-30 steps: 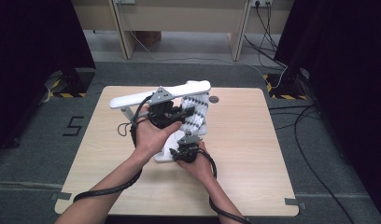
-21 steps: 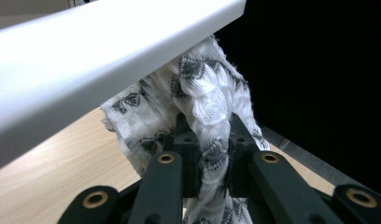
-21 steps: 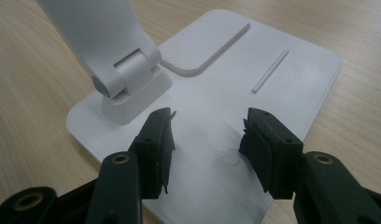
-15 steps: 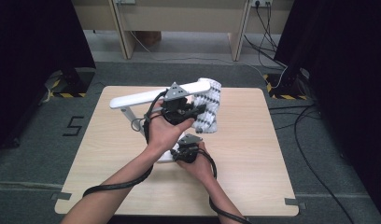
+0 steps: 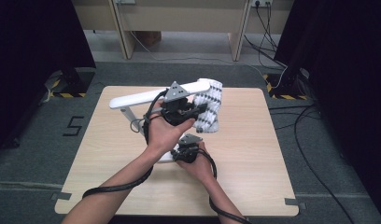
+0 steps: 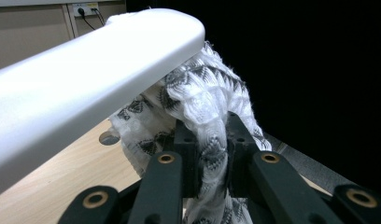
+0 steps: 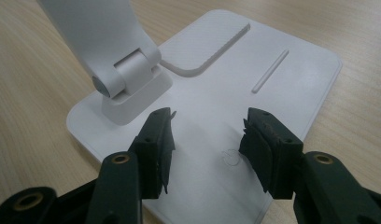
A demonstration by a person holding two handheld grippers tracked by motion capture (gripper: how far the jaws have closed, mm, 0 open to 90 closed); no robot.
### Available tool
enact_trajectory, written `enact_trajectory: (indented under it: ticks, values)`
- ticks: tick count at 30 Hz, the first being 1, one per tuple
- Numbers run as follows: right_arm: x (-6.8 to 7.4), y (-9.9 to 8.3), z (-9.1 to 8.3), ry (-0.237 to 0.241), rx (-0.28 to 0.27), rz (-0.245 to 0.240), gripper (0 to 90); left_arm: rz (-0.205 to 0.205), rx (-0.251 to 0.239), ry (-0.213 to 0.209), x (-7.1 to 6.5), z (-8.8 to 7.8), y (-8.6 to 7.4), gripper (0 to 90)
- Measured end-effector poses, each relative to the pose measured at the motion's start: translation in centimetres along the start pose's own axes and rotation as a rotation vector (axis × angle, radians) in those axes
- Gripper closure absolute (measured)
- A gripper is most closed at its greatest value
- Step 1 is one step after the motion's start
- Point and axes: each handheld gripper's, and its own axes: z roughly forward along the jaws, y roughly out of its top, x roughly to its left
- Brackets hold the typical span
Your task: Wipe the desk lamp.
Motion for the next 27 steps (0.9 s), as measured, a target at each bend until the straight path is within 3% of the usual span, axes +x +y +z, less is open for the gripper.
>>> enact_trajectory:
  ticks: [27]
  values:
    - [0.1, 0.0, 0.0, -0.004, 0.004, 0.002, 51.9, -0.038, -0.053, 0.070, 3.6, -6.2, -2.7, 78.7]
